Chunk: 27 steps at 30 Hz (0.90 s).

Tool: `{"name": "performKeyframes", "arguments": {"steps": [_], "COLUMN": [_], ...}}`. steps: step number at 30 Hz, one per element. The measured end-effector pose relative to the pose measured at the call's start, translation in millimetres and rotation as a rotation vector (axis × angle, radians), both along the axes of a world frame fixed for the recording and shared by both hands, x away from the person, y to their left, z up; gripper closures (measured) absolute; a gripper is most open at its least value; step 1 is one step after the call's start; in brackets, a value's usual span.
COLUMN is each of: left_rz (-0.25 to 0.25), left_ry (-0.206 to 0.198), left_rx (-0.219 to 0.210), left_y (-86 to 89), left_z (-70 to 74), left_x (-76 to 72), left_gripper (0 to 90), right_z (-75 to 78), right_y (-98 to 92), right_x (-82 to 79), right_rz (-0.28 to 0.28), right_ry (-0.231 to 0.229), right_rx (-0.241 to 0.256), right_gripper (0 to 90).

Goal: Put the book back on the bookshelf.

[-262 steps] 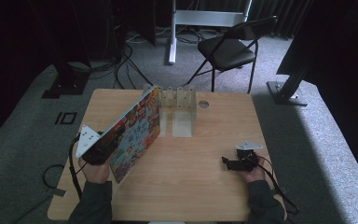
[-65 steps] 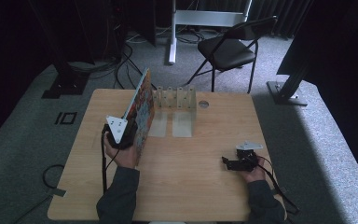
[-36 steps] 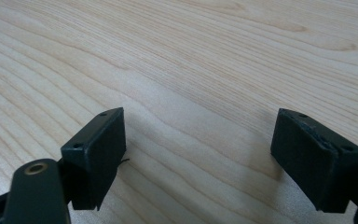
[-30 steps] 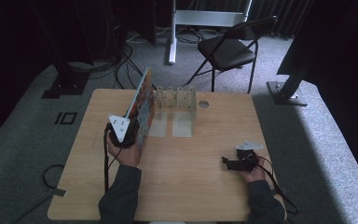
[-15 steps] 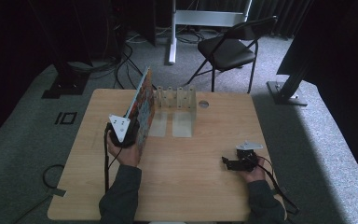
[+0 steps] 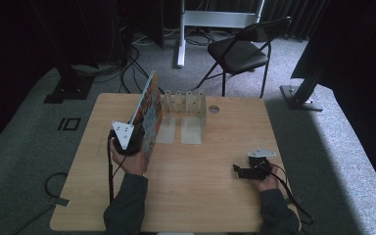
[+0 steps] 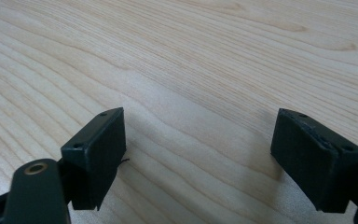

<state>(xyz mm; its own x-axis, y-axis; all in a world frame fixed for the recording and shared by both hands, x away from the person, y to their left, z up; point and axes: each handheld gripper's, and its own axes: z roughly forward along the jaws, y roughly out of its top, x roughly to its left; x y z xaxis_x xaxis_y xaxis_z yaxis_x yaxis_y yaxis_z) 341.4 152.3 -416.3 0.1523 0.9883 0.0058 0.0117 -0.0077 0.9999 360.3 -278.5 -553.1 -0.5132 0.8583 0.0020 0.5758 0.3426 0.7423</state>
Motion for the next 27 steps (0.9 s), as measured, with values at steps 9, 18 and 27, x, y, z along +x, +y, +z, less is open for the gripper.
{"name": "performKeyframes", "arguments": {"steps": [9,18,27], "left_rz": [-0.002,-0.003,-0.004], "left_ry": [-0.001,0.001,0.005], "left_rx": [-0.008,-0.012,0.0], "left_y": [1.6,4.4,5.2], "left_z": [-0.8,-1.2,-1.1], "left_x": [-0.3,-0.3,-0.5], "left_gripper": [80.4,80.1,79.7], "right_z": [0.0,0.0,0.0], "right_y": [0.0,0.0,0.0], "right_x": [0.0,0.0,0.0], "right_rz": [0.0,0.0,0.0], "right_ry": [0.0,0.0,0.0], "right_rx": [0.0,0.0,0.0], "right_gripper": [17.5,17.5,17.6]}}
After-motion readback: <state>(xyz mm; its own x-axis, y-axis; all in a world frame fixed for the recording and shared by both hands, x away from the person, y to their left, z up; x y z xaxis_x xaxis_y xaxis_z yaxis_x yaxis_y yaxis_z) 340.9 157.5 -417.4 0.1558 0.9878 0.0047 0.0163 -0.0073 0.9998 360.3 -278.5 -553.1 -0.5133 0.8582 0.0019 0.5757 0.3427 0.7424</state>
